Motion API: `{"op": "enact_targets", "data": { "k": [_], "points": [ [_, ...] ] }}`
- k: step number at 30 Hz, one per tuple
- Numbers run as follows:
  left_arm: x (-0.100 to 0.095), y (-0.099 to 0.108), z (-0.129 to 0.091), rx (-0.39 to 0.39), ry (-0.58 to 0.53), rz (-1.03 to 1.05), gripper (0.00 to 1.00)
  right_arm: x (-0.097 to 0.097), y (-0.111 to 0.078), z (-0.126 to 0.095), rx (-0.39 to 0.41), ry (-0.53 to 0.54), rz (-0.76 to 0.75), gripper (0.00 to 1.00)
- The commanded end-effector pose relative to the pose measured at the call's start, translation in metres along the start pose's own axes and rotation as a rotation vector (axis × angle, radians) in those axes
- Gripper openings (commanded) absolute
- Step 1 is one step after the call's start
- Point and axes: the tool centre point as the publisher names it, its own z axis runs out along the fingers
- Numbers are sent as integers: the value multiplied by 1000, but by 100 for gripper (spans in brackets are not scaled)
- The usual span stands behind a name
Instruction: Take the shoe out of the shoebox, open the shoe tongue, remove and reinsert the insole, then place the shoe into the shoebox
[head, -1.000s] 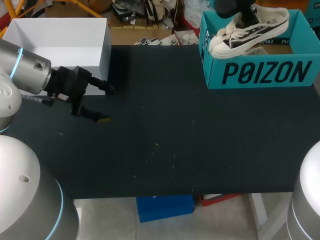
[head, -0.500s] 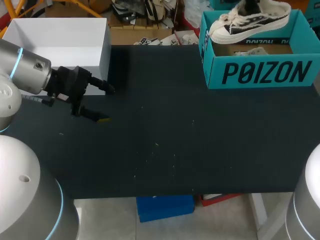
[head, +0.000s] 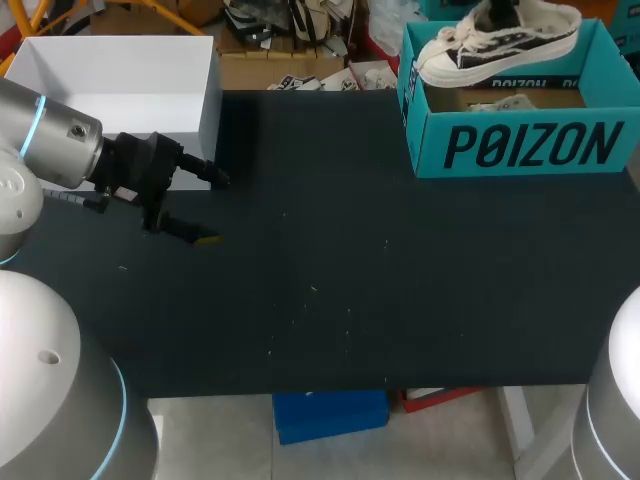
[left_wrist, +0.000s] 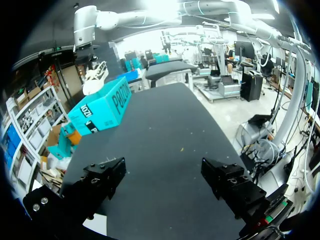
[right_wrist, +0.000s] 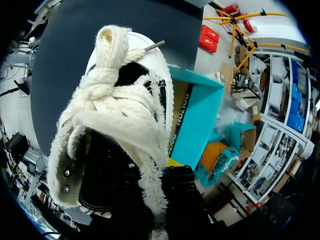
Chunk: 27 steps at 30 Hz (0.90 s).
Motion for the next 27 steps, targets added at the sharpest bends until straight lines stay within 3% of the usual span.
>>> {"op": "enact_targets", "data": {
  "k": [1,19,27],
  "points": [
    [1,0,1,-3,-4,1,100,-3,-2,1,3,5,18,0],
    [1,0,1,-3,-4,1,100,-36,-34,53,-164,9,71,0],
    [1,0,1,-3,-4,1,100,-49,-43,78,-165,49,18,0]
  ]
}}
